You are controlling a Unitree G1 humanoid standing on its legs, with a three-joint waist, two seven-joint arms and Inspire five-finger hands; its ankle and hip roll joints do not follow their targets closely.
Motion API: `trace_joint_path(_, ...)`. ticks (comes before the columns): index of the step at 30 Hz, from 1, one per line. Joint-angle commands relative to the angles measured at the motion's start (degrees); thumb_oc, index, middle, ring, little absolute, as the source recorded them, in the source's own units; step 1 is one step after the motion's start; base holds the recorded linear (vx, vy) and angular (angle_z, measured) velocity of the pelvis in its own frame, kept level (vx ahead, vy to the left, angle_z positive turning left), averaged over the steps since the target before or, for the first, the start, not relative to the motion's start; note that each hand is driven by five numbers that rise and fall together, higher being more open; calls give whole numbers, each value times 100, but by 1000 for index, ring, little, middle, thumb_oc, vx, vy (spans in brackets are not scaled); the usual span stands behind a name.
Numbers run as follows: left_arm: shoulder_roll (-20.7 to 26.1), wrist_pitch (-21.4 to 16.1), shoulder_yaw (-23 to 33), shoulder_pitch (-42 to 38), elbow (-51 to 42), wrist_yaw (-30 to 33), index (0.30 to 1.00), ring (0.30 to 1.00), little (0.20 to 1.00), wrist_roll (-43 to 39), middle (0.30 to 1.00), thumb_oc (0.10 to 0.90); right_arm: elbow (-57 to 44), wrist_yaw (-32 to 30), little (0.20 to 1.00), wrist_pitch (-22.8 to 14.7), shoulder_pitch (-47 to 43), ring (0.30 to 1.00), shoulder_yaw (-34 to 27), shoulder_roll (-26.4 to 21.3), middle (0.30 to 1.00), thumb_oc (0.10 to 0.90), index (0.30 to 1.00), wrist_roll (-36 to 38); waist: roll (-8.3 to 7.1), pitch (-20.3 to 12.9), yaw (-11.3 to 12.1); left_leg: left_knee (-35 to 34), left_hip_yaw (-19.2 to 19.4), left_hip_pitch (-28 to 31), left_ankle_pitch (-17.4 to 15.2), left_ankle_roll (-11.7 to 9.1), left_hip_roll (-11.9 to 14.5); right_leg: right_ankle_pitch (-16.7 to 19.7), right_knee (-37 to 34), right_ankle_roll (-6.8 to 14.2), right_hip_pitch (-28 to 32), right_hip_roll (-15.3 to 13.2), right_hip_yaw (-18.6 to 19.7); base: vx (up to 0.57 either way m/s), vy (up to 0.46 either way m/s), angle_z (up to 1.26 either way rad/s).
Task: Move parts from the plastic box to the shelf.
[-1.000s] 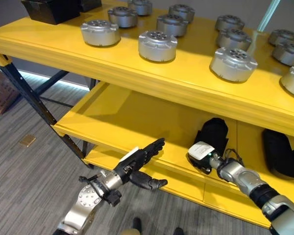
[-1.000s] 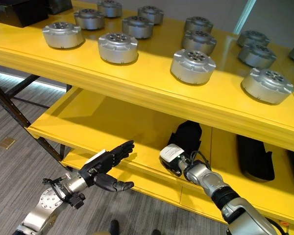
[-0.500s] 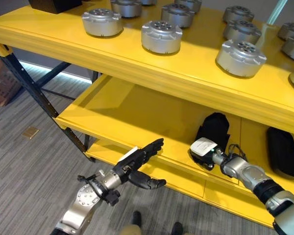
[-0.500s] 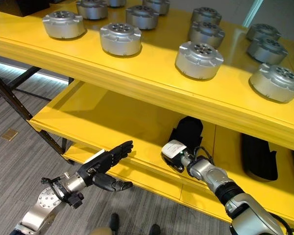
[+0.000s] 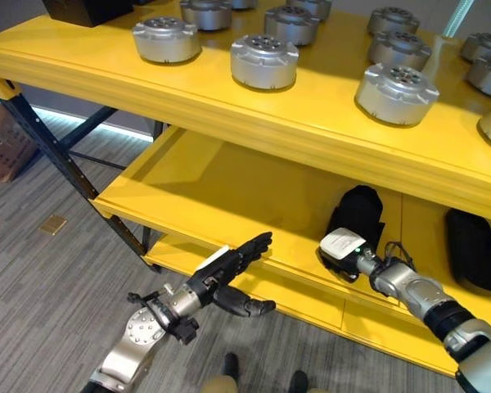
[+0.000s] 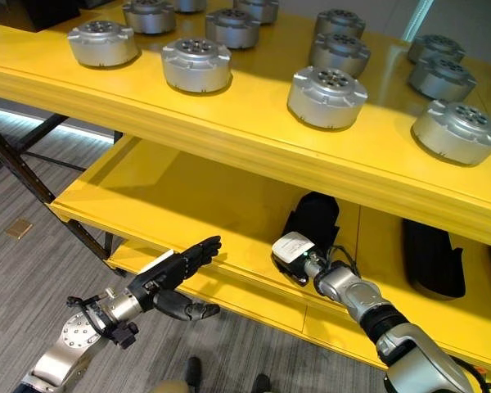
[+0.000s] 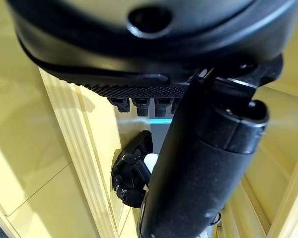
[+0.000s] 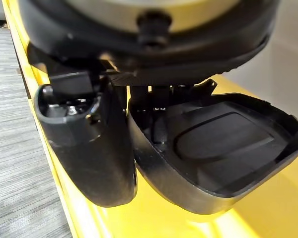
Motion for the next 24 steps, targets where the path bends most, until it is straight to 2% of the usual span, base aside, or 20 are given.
trace_joint_path(1,-137,-558,91,-459,-651,71,1000,1000,1000,-252,1000,900,613,120,1000,919,-475,1000,137,-770,1000,900,1000,-401,57,-190,51,481,362,109,-784,-138,400,-508,552,107,-207,-81,-37,3,30,0)
trace_joint_path(11,-138,-709,47,-436,-584,114,1000,1000,1000,-271,1000,900,193,-342,1000,1144,-413,1000,-58,-839,1000,900,1000,-567,64,-267,-45,438,405,189,-806,-126,386,-510,536,115,-188,-78,29,0,2,0)
trace_joint_path(12,-139,-712,20,-453,-586,123,1000,1000,1000,-301,1000,900,125,-349,1000,1265,-404,1000,-100,-842,1000,900,1000,-531,66,-275,-65,428,414,196,-812,-123,383,-510,531,121,-189,-79,43,0,0,0)
trace_joint_path(24,-137,-738,-29,-475,-595,218,1000,1000,1000,-310,1000,900,-156,-259,1000,1139,-379,1000,-169,-990,1000,900,1000,-463,78,-305,-158,392,456,250,-820,-130,387,-515,518,118,-187,-66,114,-4,6,-3)
